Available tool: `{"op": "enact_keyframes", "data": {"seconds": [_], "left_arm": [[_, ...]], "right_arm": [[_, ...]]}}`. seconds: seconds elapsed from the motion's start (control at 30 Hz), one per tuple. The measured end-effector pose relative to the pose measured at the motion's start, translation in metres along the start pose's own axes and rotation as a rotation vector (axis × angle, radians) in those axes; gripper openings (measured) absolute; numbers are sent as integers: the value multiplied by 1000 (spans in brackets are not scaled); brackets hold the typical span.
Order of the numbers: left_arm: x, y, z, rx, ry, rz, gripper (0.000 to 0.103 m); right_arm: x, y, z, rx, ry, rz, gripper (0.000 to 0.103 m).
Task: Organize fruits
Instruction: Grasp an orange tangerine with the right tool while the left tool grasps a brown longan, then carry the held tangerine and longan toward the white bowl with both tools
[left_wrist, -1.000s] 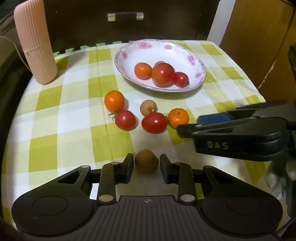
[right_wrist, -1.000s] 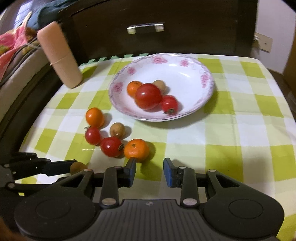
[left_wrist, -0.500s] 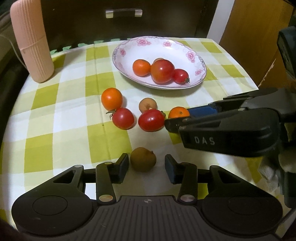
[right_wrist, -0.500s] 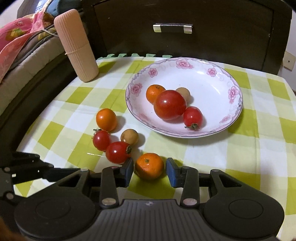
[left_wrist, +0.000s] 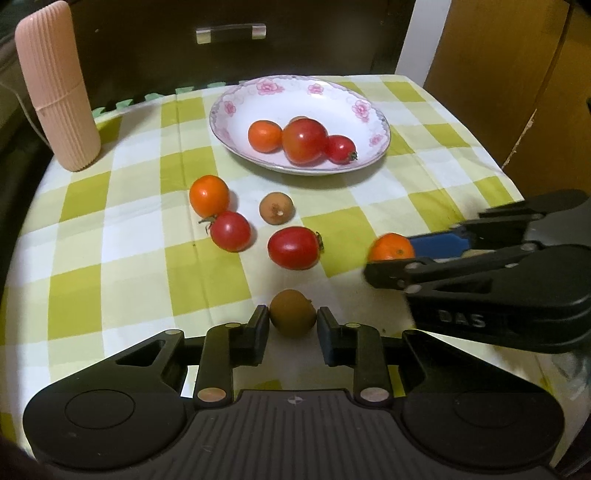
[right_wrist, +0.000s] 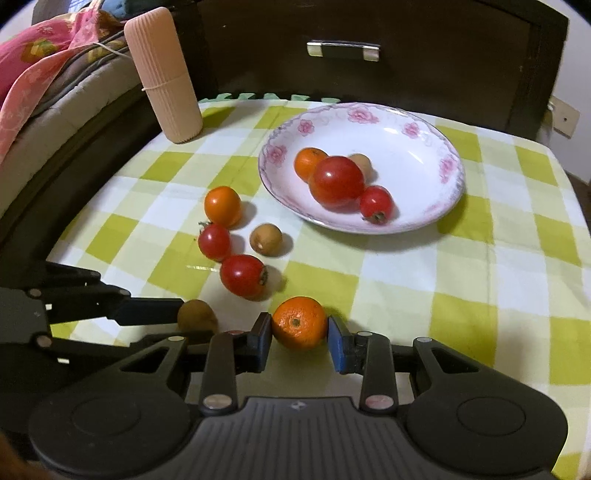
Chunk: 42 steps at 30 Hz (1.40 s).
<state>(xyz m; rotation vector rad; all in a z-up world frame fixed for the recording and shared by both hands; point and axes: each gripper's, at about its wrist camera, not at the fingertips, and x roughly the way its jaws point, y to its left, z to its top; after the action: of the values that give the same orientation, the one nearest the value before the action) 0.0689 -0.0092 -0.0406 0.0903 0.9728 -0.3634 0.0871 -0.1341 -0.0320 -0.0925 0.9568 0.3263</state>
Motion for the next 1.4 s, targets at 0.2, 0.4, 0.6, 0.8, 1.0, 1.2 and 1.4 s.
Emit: {"op": "enact_keyframes", "data": {"seconds": [0.2, 0.4, 0.6, 0.8, 1.0, 1.2, 1.4], "left_arm": [[0, -2, -5, -4, 5, 2, 37], [4, -2, -7, 4, 1, 25, 48], [4, 0, -6, -16, -12, 18, 63], [6, -4, -9, 4, -8, 30, 63], [4, -7, -14, 5, -9, 43, 49], [-1, -3, -19, -20, -6, 37, 49], [-1, -4, -20, -20, -7, 52, 43]], "right_arm": [[-14, -5, -19, 14, 32, -34, 31], [-15, -7, -35, 14, 40, -55, 31], [-14, -9, -35, 21, 27, -54, 33], [-13, -8, -36, 8, 18, -50, 39], [-12, -11, -36, 12, 8, -45, 38], [-13, -7, -35, 3, 20, -58, 32], [-14, -7, -36, -1, 18, -59, 32]]}}
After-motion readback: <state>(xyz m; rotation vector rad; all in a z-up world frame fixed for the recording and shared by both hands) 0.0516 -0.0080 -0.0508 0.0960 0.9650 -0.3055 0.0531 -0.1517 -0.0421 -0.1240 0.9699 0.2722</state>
